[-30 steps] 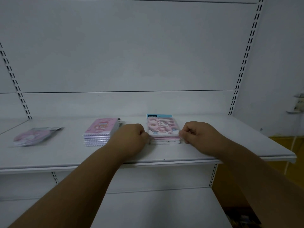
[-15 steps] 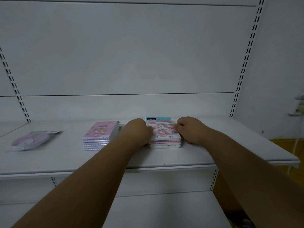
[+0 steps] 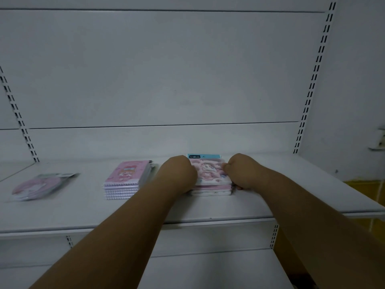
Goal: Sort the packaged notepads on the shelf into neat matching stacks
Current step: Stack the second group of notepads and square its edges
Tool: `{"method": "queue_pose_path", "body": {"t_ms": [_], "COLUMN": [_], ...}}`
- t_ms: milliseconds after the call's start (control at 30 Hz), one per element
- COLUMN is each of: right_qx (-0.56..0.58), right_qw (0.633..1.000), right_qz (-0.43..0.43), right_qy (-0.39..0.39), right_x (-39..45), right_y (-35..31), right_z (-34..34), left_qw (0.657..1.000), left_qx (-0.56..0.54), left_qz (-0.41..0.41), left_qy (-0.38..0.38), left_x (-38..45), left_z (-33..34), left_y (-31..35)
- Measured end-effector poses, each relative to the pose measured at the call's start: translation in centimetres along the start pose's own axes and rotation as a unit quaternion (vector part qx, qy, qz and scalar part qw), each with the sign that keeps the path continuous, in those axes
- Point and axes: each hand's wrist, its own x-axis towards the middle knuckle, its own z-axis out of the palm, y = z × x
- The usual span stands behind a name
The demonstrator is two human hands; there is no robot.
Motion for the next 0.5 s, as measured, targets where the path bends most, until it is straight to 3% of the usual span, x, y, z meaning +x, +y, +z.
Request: {"method": "queue_pose_path", "body": {"t_ms": [133, 400, 500], "right_qx": [0.033, -0.064, -0.061], "right_qw": [0.999, 0.994, 0.994], "right_qz": [0.001, -0.084, -0.092], "right_qy": [0.016, 0.021, 0.021], "right_x": [-0.7, -3.0, -3.4], "right_y": [0.3, 1.8, 1.5], "right_z": [-0.1, 0.2, 0.2], "left_qw": [1.0, 0.992, 0.993], "left_qx": [0.002, -0.126, -0.112], "left_qz": [0.01, 0.016, 0.043], "left_qy": [0.011, 0.001, 0.0], "left_x": [-0.6, -2.5, -3.4], "left_z": [-0.5, 0.8, 0.6], "left_y": [-0.4, -3.0, -3.0]}}
